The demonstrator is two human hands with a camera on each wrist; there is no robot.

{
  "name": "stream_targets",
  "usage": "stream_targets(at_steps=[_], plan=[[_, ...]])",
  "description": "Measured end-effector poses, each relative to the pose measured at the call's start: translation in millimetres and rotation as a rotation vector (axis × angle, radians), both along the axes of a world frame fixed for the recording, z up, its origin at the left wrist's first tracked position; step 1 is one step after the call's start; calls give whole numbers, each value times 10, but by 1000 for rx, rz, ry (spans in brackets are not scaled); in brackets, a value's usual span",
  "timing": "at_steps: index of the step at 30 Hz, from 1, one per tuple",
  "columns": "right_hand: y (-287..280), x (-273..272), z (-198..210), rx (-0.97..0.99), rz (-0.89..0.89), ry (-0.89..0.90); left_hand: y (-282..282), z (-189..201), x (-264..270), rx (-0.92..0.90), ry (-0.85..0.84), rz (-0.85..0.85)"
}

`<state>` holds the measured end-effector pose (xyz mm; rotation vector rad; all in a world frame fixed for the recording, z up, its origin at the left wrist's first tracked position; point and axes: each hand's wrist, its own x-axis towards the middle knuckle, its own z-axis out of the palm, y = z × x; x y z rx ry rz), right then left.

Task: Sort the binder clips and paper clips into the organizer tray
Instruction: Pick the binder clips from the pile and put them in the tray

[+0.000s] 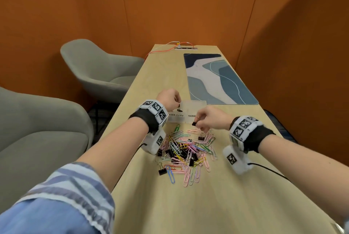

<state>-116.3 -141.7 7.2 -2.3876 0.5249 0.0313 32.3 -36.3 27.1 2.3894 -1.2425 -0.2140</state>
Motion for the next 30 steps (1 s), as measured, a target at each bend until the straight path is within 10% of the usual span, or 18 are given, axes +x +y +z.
stream_targets(at_steps=[7,16,30], plan=[[-111,344,321,249,-214,-177,44,-75,57,59,31,-30],[103,756,251,-15,-160,-86,565,-158,-16,-53,-73,43],[311,-159,-94,-568,250,249,872,-252,-282,217,20,-211]])
